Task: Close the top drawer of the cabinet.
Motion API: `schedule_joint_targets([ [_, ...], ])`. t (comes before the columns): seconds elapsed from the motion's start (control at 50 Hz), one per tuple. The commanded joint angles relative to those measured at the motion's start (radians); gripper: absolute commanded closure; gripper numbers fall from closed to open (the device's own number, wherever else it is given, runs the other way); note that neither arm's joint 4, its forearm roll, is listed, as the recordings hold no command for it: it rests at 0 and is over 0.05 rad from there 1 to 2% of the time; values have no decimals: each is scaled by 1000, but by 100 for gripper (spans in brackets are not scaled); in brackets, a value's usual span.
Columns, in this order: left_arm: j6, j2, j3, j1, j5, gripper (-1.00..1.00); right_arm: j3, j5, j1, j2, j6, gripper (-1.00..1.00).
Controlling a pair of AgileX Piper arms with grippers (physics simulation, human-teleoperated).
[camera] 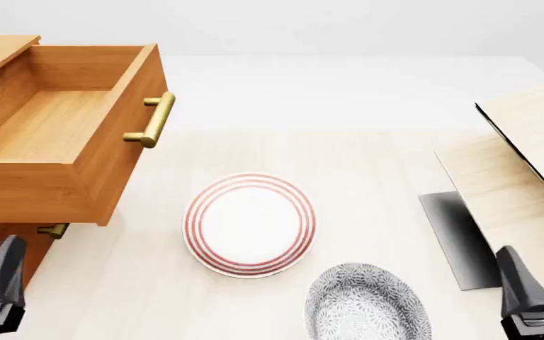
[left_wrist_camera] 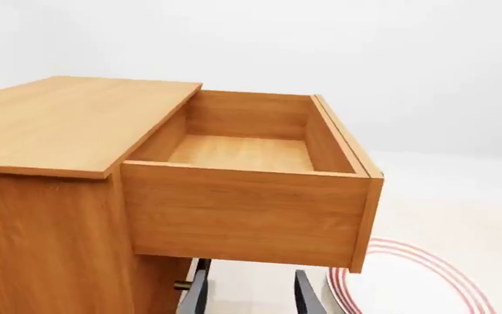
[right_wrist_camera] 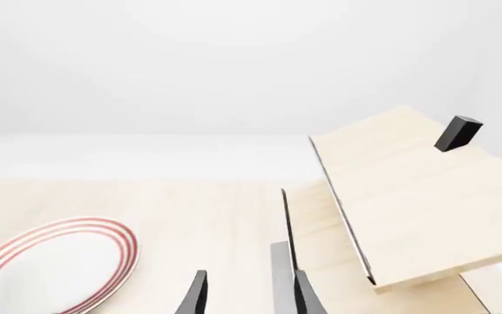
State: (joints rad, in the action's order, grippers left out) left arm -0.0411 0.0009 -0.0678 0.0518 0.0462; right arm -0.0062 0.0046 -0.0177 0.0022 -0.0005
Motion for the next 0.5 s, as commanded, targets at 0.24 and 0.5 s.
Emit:
schedule_joint_targets([
  [0.24,94,1,67,-189,-68,-100,2,-6,18,7,7,-100],
  [0.5,123,0,68,-155,-100,-100,0,-4,17,7,4,-100],
])
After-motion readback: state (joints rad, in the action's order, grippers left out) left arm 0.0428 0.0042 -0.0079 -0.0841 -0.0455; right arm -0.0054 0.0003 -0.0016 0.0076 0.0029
